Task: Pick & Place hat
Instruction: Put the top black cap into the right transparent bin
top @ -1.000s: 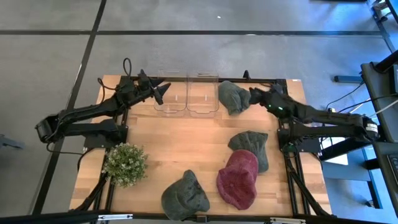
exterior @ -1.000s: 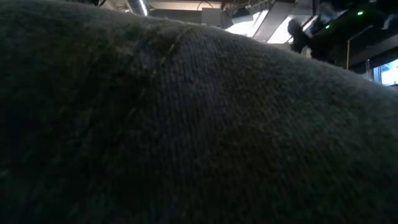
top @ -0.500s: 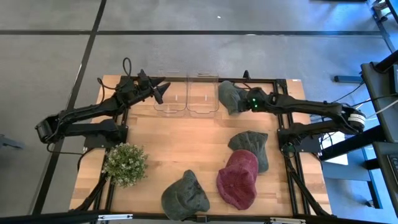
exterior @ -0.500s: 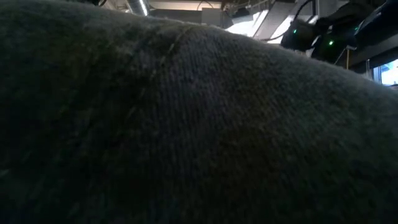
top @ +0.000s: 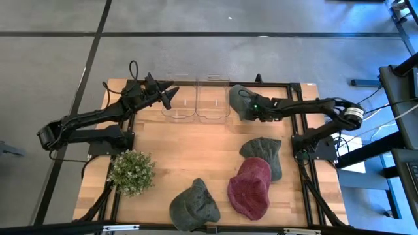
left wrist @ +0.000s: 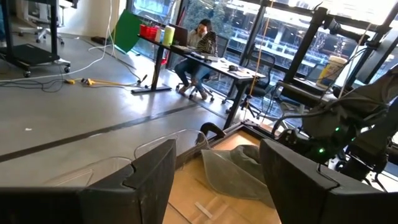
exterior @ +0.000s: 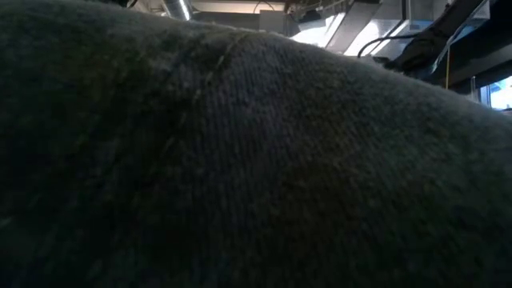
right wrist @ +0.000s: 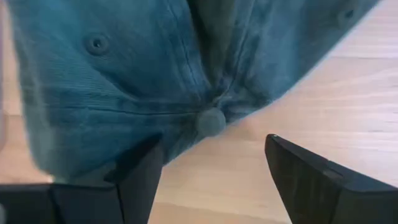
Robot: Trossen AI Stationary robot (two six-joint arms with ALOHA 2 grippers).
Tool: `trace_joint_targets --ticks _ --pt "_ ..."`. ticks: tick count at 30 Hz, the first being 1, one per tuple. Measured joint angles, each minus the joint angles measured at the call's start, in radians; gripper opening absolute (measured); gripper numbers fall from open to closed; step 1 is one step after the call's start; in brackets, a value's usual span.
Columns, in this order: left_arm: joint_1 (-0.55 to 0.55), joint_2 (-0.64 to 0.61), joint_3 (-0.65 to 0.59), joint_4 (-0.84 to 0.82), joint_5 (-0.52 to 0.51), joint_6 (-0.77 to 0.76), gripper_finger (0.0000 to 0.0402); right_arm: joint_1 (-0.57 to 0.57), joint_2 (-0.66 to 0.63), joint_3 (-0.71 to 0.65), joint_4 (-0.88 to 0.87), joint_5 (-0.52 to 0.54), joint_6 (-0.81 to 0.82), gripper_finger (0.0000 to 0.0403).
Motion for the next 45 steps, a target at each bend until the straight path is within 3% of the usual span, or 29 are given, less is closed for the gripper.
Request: trace_joint_targets --ticks 17,26,32,45 --pt "0.000 0.000 0.000 -0.030 0.001 0.000 0.0227 -0.001 0.044 0.001 0.049 0.070 0.049 0.0244" --pt "0.000 0.000 0.000 -0.068 0.000 0.000 0.0227 -0.001 0.093 0.006 0.005 0.096 -0.015 0.0129" --pt "0.000 0.000 0.000 -0.068 -0.003 0.000 0.0227 -0.003 0.044 -0.001 0.002 0.090 -0.116 0.0058" --pt "0.000 0.000 0.000 -0.066 -0.021 0.000 0.0227 -0.003 -0.154 0.020 -0.038 0.087 -0.346 0.0057"
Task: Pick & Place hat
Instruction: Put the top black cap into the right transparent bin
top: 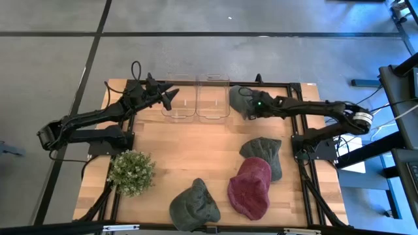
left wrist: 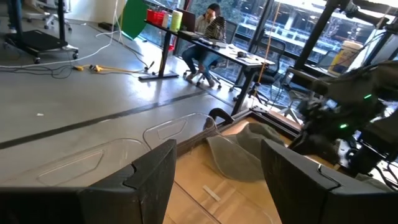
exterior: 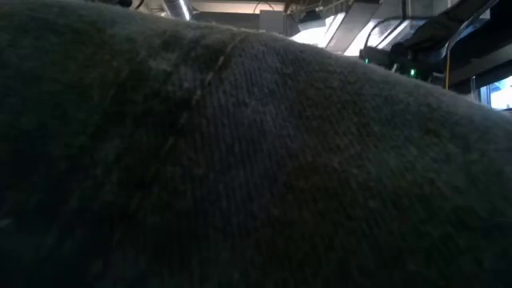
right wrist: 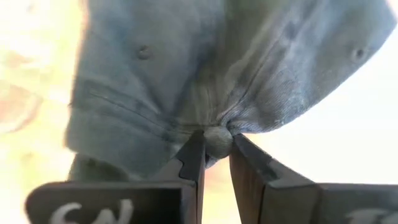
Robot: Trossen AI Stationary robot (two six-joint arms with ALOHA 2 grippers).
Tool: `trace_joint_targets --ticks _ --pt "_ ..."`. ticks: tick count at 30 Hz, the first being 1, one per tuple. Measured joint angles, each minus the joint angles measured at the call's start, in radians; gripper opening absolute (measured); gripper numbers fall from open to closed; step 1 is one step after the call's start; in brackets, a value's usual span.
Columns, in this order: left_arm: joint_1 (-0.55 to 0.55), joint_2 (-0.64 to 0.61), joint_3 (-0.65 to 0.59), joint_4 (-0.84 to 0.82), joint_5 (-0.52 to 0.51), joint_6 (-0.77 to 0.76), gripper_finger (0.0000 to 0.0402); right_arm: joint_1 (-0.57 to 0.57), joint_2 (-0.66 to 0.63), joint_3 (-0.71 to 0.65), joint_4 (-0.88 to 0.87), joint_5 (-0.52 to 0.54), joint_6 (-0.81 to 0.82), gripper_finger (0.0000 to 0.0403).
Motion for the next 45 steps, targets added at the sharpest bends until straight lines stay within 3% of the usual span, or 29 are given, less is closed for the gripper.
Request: trace_joint_targets --ticks 6,13,17,20,27,33,45 --pt "0.000 0.000 0.000 0.011 -0.018 0.000 0.0227 0.001 -0.119 0.128 -0.130 0.088 -0.205 0.0057" --pt "0.000 0.000 0.000 0.014 -0.028 0.000 0.0227 0.001 -0.185 0.386 -0.242 0.129 -0.596 0.0057" --pt "0.000 0.000 0.000 0.014 -0.028 0.000 0.0227 0.001 -0.181 0.545 -0.242 0.058 -0.801 0.0057" --pt "0.000 0.000 0.000 0.014 -0.028 0.000 0.0227 0.001 -0.161 0.661 -0.244 -0.014 -0.868 0.0057" --pt "0.000 0.000 0.000 0.014 -0.028 0.000 0.0227 0.001 -0.067 0.860 -0.239 -0.210 -0.943 0.0062" --pt "0.000 0.000 0.000 0.014 -0.028 0.000 0.0227 0.002 0.079 0.941 -0.264 -0.326 -1.059 0.0058" --pt "0.000 0.000 0.000 0.014 -0.028 0.002 0.0227 0.036 0.347 1.040 -0.295 -0.290 -1.352 0.0061"
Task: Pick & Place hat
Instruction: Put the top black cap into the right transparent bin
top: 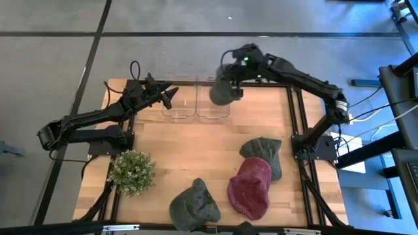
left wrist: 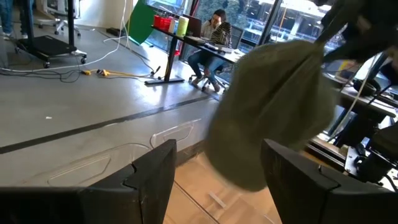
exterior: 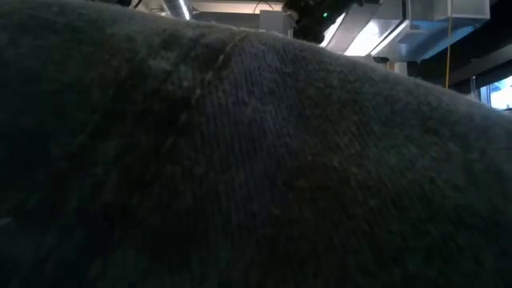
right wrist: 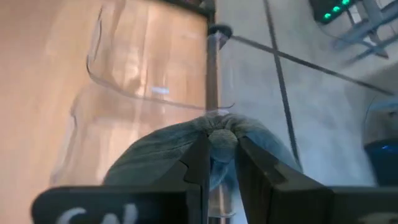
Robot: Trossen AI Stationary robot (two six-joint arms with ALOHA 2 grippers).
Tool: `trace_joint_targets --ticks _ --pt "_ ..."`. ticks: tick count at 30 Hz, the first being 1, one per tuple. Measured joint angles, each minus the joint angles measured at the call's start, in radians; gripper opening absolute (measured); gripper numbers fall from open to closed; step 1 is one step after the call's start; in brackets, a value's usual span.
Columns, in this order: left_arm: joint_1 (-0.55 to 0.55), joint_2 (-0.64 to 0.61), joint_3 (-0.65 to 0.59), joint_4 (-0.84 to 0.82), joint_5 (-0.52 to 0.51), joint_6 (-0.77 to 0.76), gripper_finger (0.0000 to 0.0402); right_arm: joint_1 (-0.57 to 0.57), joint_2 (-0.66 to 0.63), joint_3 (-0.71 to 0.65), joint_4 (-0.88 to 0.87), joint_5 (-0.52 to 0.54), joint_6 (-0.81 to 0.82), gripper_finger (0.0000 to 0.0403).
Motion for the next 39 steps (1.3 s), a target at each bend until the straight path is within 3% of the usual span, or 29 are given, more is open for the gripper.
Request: trace_joint_targets --ticks 15,22,33,39 --pt "0.000 0.000 0.000 -0.001 -0.050 0.047 0.0227 0.105 0.132 0.006 0.040 0.401 -0.550 0.0061" --pt "0.000 0.000 0.000 -0.002 -0.051 0.050 0.0227 0.144 0.129 0.006 0.174 0.414 -0.718 0.0062" --pt "0.000 0.000 0.000 -0.003 -0.051 0.050 0.0227 0.139 0.133 0.006 0.173 0.349 -1.044 0.0063" --pt "0.000 0.000 0.000 -0.003 -0.051 0.049 0.0227 0.092 0.133 -0.001 0.191 0.313 -1.095 0.0068"
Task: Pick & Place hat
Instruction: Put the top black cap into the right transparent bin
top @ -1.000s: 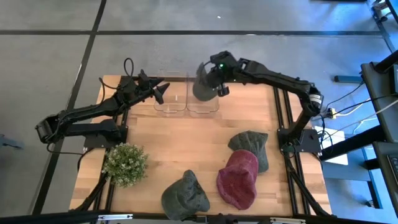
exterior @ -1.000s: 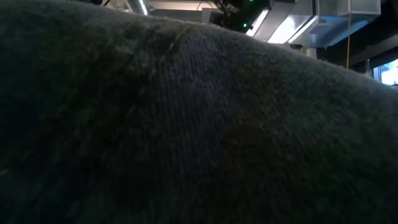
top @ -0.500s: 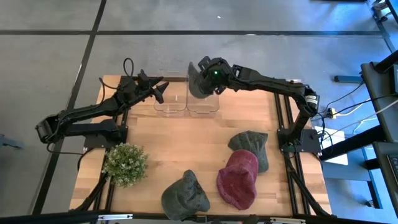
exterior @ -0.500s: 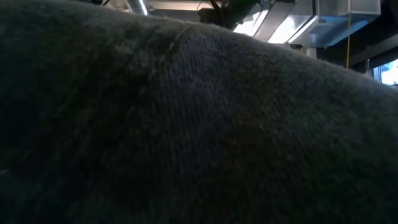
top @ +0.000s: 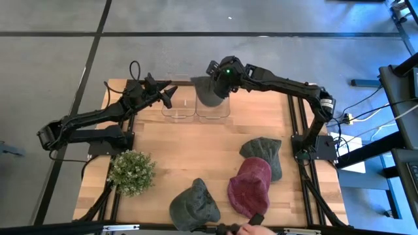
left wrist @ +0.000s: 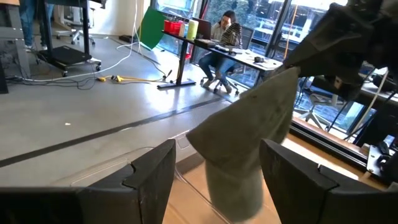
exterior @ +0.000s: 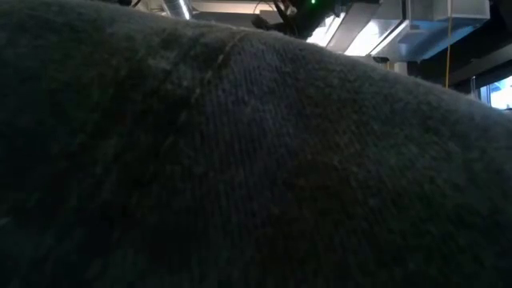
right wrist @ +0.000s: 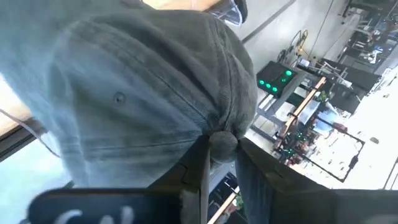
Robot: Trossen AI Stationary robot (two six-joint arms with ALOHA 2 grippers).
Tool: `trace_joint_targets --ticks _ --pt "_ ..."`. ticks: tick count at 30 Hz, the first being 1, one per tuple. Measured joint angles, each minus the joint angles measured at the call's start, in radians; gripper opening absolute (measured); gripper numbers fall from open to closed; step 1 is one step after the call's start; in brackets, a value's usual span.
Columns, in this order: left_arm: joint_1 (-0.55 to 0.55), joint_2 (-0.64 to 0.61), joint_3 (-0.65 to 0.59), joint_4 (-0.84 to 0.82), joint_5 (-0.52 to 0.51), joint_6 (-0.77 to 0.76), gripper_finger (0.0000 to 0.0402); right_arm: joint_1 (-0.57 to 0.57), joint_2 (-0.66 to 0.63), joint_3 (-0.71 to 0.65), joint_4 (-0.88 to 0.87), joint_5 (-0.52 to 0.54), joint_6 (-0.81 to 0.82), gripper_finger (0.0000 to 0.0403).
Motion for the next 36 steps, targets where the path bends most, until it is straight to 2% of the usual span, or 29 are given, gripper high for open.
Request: trace_joint_targets --ticks 12,16,22,31,36 --pt "0.000 0.000 0.000 0.000 0.000 -0.001 0.0227 -0.105 0.041 -0.024 0.050 -0.020 0.225 0.0070" --pt "0.000 0.000 0.000 0.000 0.000 -0.008 0.0227 -0.123 0.087 -0.024 0.054 -0.021 0.193 0.0070" --pt "0.000 0.000 0.000 -0.004 0.000 -0.009 0.0227 -0.130 0.149 -0.024 0.149 0.056 0.132 0.0070" --pt "0.000 0.000 0.000 -0.005 0.000 -0.008 0.0227 -0.131 0.162 -0.024 0.205 0.068 0.121 0.0073" --pt "0.000 0.000 0.000 -0.005 0.000 0.006 0.0227 -0.131 0.162 -0.024 0.223 0.083 0.123 0.0094"
